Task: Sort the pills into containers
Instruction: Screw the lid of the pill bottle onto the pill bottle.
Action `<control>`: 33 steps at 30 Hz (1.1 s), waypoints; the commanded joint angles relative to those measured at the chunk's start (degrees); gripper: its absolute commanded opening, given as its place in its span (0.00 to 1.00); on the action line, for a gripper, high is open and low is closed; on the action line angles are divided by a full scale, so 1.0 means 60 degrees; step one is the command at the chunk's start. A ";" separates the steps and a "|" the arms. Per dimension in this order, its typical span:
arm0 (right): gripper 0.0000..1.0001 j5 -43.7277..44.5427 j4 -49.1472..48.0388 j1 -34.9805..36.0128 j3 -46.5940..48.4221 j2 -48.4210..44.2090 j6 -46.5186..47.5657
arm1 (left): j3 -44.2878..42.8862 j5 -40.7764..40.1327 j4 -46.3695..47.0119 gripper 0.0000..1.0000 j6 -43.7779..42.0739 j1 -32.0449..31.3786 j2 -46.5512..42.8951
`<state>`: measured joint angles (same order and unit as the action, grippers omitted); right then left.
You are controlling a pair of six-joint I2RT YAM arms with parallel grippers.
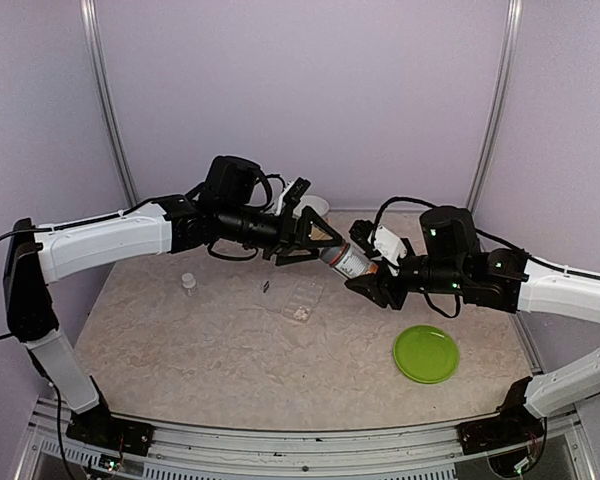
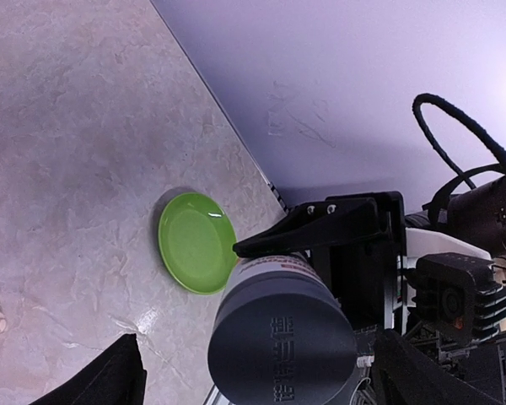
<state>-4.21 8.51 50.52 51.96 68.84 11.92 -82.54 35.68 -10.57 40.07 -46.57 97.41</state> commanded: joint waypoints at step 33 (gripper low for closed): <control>0.18 -0.3412 -0.0289 0.0122 0.0481 -0.0268 -0.2078 | 0.0672 0.2632 0.2230 0.41 -0.2799 -0.0633 -0.0338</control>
<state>-11.94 11.29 50.39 51.99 68.49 4.75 -80.27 43.59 -6.35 30.04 -47.81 98.59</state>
